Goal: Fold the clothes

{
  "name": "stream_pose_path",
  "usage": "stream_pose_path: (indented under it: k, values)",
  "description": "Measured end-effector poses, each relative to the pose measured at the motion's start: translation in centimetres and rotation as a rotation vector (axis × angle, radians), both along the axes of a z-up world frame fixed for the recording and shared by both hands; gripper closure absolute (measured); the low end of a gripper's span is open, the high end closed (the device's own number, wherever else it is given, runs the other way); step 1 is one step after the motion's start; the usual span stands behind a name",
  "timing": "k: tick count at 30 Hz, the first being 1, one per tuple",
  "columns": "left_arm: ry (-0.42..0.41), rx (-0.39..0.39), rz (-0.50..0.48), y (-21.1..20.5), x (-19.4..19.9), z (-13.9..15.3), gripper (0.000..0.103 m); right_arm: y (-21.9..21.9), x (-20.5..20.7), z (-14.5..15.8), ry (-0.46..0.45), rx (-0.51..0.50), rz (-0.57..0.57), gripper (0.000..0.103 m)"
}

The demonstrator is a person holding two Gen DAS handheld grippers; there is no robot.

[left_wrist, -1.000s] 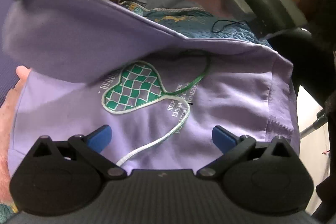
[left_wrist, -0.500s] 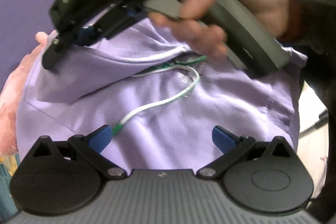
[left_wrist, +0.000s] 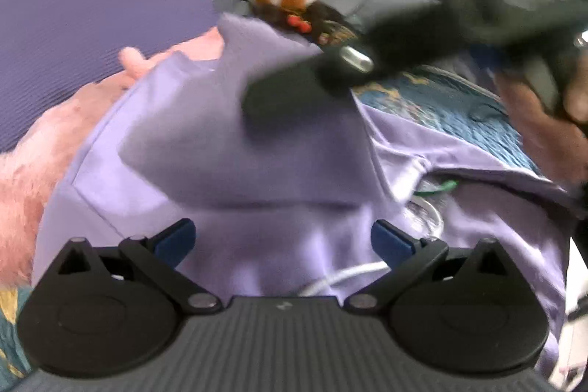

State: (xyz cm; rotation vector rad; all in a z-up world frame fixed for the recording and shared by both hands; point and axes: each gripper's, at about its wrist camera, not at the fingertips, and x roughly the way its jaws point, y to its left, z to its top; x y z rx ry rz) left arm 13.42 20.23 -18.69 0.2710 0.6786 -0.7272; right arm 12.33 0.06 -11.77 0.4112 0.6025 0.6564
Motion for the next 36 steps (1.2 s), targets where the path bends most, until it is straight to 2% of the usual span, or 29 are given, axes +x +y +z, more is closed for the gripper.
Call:
stream_pose_path:
  k: [1, 2, 4, 6, 8, 11, 13, 14, 18, 22, 24, 25, 27, 28, 33, 36]
  values:
    - [-0.008, 0.012, 0.016, -0.2, 0.0, -0.4, 0.000, 0.1, 0.3, -0.2, 0.036, 0.004, 0.043, 0.071]
    - [-0.010, 0.019, 0.031, -0.4, 0.1, -0.8, 0.000, 0.3, 0.2, -0.3, 0.051, -0.002, 0.067, 0.068]
    - [0.000, 0.005, 0.055, -0.3, 0.0, -1.3, 0.000, 0.5, -0.3, -0.2, 0.033, -0.010, 0.106, 0.057]
    - [0.003, -0.025, 0.086, 0.5, -0.2, -1.2, 0.000, 0.1, -1.0, 0.2, 0.020, 0.006, 0.119, 0.053]
    - [-0.004, -0.064, 0.123, 1.1, -0.6, -0.9, 0.000, -1.4, -2.0, 0.8, 0.006, 0.036, 0.074, 0.053]
    - [-0.022, -0.127, 0.197, 1.8, -1.1, -0.5, 0.000, -6.2, -4.4, 1.4, 0.005, 0.031, -0.048, 0.053]
    - [-0.003, -0.162, 0.224, 1.6, -1.2, -0.2, 0.000, -9.4, -6.0, 1.8, 0.004, 0.029, -0.130, 0.051]
    - [0.014, -0.182, 0.232, 1.5, -1.2, -0.1, 0.000, -10.9, -7.0, 1.9, 0.007, 0.010, -0.170, 0.050]
    - [0.085, -0.262, 0.263, 1.0, -1.2, 0.5, 0.000, -14.7, -12.1, 0.8, 0.095, -0.276, -0.256, 0.046]
    - [0.153, -0.330, 0.303, 0.4, -1.1, 1.0, 0.000, -15.4, -17.2, -1.1, 0.186, -0.395, -0.240, 0.046]
    - [0.170, -0.299, 0.379, -0.3, -1.0, 1.1, 0.000, -15.8, -19.6, -2.0, 0.230, -0.443, -0.235, 0.047]
    - [0.180, -0.265, 0.447, -0.7, -0.9, 1.2, 0.000, -16.1, -20.3, -2.3, 0.245, -0.421, -0.244, 0.047]
    - [0.188, -0.138, 0.618, -1.7, -0.7, 1.1, 0.000, -16.6, -21.4, -2.9, 0.272, -0.383, -0.260, 0.047]
    - [0.175, -0.048, 0.685, -2.6, -0.7, 1.0, 0.000, -16.4, -21.4, -2.8, 0.269, -0.381, -0.262, 0.047]
    - [0.011, 0.262, 0.713, -7.3, -1.6, 0.3, 0.000, -15.5, -21.2, -2.7, 0.246, -0.353, -0.256, 0.047]
    - [-0.106, 0.401, 0.741, -9.5, -1.6, -0.2, 0.000, -15.5, -21.3, -2.7, 0.242, -0.341, -0.259, 0.047]
